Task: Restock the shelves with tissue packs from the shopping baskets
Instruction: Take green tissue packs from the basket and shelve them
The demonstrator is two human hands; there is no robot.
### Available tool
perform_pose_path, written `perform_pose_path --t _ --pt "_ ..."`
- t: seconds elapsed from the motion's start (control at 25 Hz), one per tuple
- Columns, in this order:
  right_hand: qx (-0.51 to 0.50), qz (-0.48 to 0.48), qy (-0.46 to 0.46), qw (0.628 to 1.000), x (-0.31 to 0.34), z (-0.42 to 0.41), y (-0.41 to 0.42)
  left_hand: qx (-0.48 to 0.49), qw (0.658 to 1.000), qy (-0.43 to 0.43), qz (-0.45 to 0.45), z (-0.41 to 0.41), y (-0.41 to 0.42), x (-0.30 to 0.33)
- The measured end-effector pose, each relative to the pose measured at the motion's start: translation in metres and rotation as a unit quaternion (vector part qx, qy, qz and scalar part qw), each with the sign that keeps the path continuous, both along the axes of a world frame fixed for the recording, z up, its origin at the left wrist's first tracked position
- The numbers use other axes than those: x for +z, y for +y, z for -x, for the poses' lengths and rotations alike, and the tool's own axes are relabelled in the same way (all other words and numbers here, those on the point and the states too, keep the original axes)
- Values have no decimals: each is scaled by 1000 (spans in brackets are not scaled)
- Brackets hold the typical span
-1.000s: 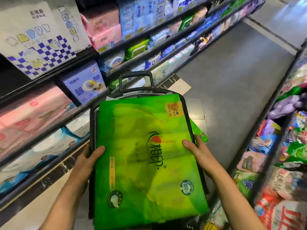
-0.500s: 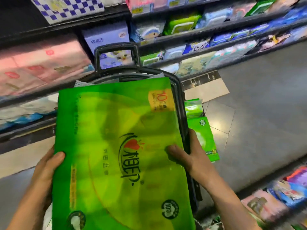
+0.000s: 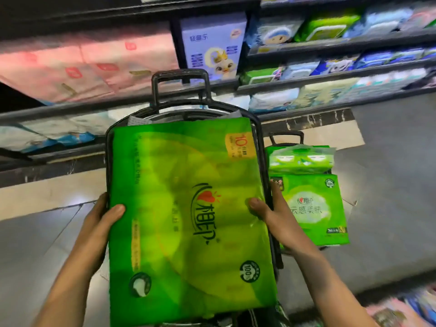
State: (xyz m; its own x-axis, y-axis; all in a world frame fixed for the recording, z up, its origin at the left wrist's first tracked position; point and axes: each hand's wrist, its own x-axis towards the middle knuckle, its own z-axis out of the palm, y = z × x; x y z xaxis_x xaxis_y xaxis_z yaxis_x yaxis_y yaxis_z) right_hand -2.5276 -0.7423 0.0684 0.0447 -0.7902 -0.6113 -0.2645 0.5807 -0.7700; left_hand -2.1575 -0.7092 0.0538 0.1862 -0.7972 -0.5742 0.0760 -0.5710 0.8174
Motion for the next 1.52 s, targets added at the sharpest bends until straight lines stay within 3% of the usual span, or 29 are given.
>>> perform_pose_path --t 0.12,0.52,0.8,1.04,1.2,1.36,1.52 --pt "8 -41 37 998 -67 -11 -8 -8 1000 -11 -11 -9 -11 -55" --pt "-59 -74 19 995 -309 -16 -22 -39 995 -63 -66 -13 -37 -291" --pt "-97 -81 18 992 -392 -6 -21 -47 995 -60 -64 -6 -34 -374" --pt "-44 -94 47 993 -383 0 -22 -125 977 -102 -136 -19 -31 -376" --pt "72 2 249 966 -346 -21 -30 -201 951 -207 -115 -19 -42 -341" --pt "146 95 402 899 -267 -59 -29 -262 891 -365 -67 -23 -47 -272" --pt "121 165 471 858 -166 -78 -13 -317 815 -484 12 -38 -44 -169"
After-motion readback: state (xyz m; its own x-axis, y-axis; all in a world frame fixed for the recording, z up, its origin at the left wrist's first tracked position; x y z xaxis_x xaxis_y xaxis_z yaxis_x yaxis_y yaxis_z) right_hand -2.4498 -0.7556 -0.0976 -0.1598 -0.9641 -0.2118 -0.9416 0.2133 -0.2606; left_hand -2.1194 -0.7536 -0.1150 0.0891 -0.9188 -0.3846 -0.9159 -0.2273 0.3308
